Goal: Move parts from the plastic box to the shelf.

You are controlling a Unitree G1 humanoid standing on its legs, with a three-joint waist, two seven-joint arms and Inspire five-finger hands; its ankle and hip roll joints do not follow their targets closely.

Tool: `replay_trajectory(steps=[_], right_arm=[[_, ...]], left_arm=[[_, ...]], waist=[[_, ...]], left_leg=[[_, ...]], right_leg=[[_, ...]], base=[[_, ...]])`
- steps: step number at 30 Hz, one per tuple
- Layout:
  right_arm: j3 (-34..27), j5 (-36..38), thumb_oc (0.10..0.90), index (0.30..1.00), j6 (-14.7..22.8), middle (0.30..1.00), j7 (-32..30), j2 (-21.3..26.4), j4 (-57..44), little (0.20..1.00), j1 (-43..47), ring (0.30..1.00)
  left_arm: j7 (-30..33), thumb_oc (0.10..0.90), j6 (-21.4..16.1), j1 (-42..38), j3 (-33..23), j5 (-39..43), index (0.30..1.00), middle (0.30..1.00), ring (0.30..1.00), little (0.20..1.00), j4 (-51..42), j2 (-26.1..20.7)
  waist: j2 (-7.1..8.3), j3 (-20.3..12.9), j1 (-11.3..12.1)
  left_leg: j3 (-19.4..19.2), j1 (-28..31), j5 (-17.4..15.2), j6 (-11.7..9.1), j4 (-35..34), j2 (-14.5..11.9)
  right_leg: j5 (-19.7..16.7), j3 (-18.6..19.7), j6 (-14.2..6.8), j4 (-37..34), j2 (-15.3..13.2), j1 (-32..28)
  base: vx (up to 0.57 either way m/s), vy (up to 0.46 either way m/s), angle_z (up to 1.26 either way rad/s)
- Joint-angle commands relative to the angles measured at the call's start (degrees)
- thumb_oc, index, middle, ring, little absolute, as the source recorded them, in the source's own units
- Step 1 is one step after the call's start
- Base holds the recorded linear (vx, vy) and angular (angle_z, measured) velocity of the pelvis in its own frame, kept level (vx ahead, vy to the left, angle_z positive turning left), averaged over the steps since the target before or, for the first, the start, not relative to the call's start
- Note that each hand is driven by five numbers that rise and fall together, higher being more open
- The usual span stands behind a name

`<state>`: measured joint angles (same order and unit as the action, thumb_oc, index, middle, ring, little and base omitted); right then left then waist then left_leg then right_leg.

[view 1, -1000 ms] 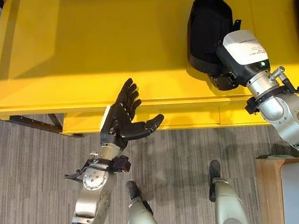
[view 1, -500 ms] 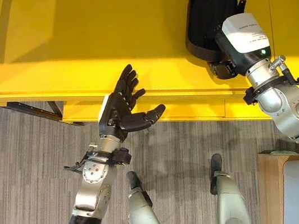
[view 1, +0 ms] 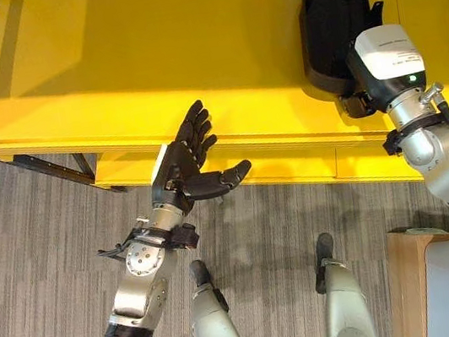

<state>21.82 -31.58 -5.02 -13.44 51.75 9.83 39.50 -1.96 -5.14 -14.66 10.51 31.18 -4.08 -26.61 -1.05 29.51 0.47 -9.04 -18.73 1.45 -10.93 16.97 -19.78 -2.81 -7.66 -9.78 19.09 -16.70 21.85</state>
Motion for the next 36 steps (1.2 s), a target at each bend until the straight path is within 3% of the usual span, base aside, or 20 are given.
replay_trajectory(steps=[1,11,23,36], right_arm=[[-1.94,-2.63,0.400,0.300,1.32,0.300,-5.14,1.70,0.04,0.300,8.83,0.300],[3.45,-2.93,0.400,0.300,4.75,0.300,-7.47,5.42,8.90,0.300,16.76,0.300],[8.27,-3.54,0.400,0.300,5.76,0.300,-8.39,5.83,14.52,0.300,24.26,0.300],[9.30,-4.56,0.400,0.300,8.58,0.300,-9.67,4.86,15.69,0.300,25.54,0.300]], left_arm=[[-1.50,0.900,-3.18,0.46,1.13,0.17,1.000,1.000,1.000,1.000,-4.71,-3.50],[-2.40,0.900,-3.05,-0.34,2.21,0.05,1.000,1.000,1.000,1.000,-4.01,-4.68],[-2.48,0.900,-3.28,-0.80,3.03,0.46,1.000,1.000,1.000,1.000,-3.97,-5.08],[-2.38,0.900,-3.80,-0.46,3.26,0.82,1.000,1.000,1.000,1.000,-4.35,-5.09]], waist=[[2.44,-3.95,0.74],[2.58,-3.71,1.84],[1.70,-3.16,2.72],[0.73,-2.60,3.14]], left_leg=[[2.31,1.86,-4.55,3.59,1.51,2.76],[2.89,1.00,-4.39,3.34,1.85,2.71],[3.30,0.03,-4.17,3.35,1.89,3.25],[3.54,-0.38,-4.00,3.54,1.75,3.97]], right_leg=[[11.21,1.89,2.77,7.12,4.85,-1.34],[11.08,1.51,2.84,6.85,5.08,-1.12],[11.36,1.22,2.92,7.72,4.75,0.10],[11.81,0.92,2.87,9.33,4.02,1.27]], base=[[0.01,-0.046,0.01],[0.00,-0.041,0.00],[0.00,0.000,0.00],[0.00,0.000,0.00]])
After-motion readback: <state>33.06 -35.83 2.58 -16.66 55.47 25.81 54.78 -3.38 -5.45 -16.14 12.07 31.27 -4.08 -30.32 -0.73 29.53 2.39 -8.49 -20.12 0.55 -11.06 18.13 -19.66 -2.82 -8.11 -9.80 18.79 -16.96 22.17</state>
